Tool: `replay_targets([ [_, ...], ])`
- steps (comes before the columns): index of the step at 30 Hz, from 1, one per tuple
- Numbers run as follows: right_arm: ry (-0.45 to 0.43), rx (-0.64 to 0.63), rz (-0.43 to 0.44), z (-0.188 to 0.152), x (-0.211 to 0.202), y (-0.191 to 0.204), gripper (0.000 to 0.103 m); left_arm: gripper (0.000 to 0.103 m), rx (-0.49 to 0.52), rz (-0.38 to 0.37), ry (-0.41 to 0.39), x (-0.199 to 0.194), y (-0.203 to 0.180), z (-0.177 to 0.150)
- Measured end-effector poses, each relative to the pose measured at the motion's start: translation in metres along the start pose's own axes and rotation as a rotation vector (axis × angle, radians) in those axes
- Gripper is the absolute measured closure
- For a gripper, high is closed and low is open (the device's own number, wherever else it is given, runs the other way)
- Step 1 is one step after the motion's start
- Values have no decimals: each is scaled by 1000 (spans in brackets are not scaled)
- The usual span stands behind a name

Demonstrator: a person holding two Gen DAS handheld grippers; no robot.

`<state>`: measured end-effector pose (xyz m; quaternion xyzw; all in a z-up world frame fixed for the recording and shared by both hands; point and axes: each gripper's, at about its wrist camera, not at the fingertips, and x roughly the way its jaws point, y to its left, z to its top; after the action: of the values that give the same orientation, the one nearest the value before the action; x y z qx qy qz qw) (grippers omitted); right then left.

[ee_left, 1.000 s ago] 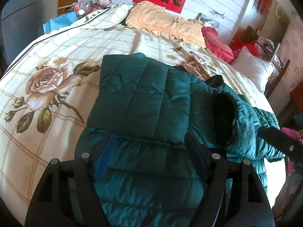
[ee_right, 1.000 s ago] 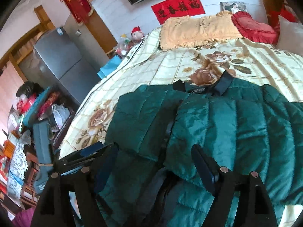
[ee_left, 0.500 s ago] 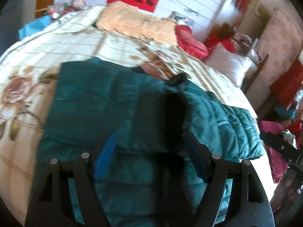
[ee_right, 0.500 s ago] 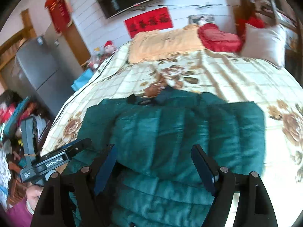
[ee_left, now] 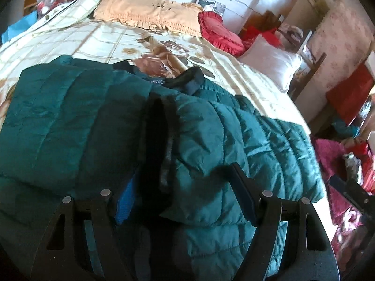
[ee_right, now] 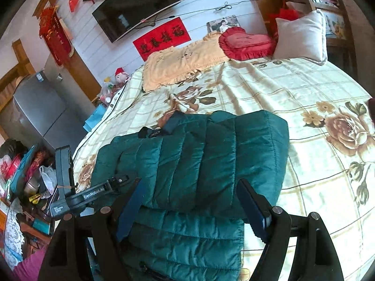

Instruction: Fold large clothes

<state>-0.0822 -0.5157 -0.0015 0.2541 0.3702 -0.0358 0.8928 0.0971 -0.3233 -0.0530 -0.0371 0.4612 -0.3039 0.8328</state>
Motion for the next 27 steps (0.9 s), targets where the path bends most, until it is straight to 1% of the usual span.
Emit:
replay_targets([
  [1, -1, 7, 0, 0, 0, -2, 25, 30, 19, 1, 4, 2, -3, 0],
  [2, 0, 11, 0, -1, -1, -3, 25, 48, 37, -4, 11, 4, -6, -1],
  [3, 2, 16, -2, -2, -1, -4, 25, 76, 58, 0, 17, 5, -9, 0],
  [4, 4, 16, -6, -1, 0, -4, 25, 81, 62, 4, 18, 4, -11, 0],
  [6, 6, 15, -15, -1, -1, -4, 25, 88, 42, -37, -4, -6, -6, 5],
  [8, 2, 18, -16, 0, -2, -4, 25, 92, 24, -49, -40, -20, 1, 12],
  [10, -9, 15, -12, 1, -5, -1, 25, 94, -4, -41, -103, -43, 14, 25],
  [14, -22, -9, -13, 8, -5, 12, 25, 96, -15, 21, -164, -71, 41, 45],
  [16, -21, -20, -9, 11, 0, 19, 25, 96, -29, 74, -187, -84, 63, 53],
  [21, -1, -94, -55, 18, 26, 47, 25, 96, -74, 185, -225, -100, 117, 58],
  [25, 22, -129, -87, 23, 58, 62, 25, 96, -128, 234, -220, -102, 155, 52],
  [27, 39, -144, -120, 26, 80, 68, 25, 96, -127, 262, -214, -99, 164, 46],
])
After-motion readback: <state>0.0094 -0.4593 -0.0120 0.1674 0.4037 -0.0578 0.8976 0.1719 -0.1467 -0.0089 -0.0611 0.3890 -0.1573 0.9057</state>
